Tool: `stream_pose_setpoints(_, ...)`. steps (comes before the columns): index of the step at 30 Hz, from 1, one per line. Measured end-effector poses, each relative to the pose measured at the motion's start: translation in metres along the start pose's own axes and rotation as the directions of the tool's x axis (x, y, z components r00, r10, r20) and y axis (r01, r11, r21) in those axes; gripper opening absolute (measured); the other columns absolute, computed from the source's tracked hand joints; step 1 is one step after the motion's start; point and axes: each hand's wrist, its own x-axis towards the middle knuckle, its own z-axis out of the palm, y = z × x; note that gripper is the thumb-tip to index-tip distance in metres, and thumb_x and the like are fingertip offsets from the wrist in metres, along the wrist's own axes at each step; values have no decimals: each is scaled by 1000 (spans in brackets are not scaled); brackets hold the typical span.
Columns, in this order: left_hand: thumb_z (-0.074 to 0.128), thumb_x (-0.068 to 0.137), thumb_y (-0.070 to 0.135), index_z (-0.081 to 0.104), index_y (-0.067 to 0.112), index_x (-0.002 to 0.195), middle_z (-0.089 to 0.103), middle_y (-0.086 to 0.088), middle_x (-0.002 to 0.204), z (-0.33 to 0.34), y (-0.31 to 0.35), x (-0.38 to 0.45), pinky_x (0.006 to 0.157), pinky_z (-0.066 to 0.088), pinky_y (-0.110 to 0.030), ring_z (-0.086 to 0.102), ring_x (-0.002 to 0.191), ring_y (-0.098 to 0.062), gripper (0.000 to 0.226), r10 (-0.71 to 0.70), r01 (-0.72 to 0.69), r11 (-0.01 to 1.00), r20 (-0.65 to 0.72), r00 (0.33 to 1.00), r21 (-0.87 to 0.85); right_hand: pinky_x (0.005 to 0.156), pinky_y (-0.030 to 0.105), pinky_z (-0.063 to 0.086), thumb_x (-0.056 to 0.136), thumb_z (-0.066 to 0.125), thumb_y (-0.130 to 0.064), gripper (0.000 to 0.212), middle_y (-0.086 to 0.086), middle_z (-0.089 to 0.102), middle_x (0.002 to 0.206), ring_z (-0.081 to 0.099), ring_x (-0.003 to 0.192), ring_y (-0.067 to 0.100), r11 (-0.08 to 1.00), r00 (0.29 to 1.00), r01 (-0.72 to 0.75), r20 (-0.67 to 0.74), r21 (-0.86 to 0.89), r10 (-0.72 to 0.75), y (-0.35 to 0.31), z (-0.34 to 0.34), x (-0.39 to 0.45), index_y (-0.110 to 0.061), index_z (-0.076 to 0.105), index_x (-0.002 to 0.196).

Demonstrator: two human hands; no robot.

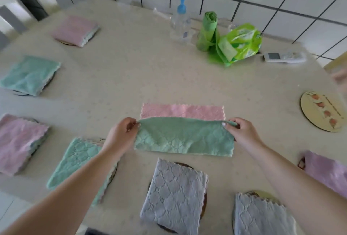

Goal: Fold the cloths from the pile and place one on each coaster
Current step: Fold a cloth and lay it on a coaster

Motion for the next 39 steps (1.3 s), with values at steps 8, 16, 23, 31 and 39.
stream_pose_setpoints(8,51,90,29,60,18,85,62,-2,61,6,8,41,52,39,-26,58,56,-18,15,-96,95,994,19,995,60,49,17,37,87,61,-11,6,-2,51,64,45,57,11,1000,999,3,-34,4,-3,-11,14,46,-8,63,92)
stream_pose_setpoints(16,49,92,31,59,19,87,67,-3,64,6,11,53,62,54,-36,65,59,-20,17,-75,70,990,35,997,119,60,32,35,88,61,-18,14,2,50,61,44,61,20,1000,999,-29,-12,5,30,-6,17,65,-22,59,75)
stream_pose_setpoints(23,47,93,34,57,22,94,64,-1,67,10,16,60,55,49,-32,62,60,-21,16,-34,32,983,5,999,178,52,27,29,92,56,-22,8,2,46,58,38,50,18,999,1000,-13,8,-43,13,-5,16,74,-19,57,84)
stream_pose_setpoints(31,50,88,25,41,17,124,52,2,96,26,14,44,74,46,-37,53,82,-17,38,-23,47,992,-195,981,116,63,22,40,93,50,-24,15,-2,59,97,54,75,11,998,962,46,-266,-42,-56,-16,21,62,-20,56,107)
stream_pose_setpoints(39,43,86,21,49,10,131,54,-3,133,94,38,21,113,28,-42,40,131,-19,47,631,-634,697,134,764,335,120,39,6,98,37,-21,47,-1,21,156,10,145,14,743,870,492,216,-453,-444,-30,102,9,-18,30,145)
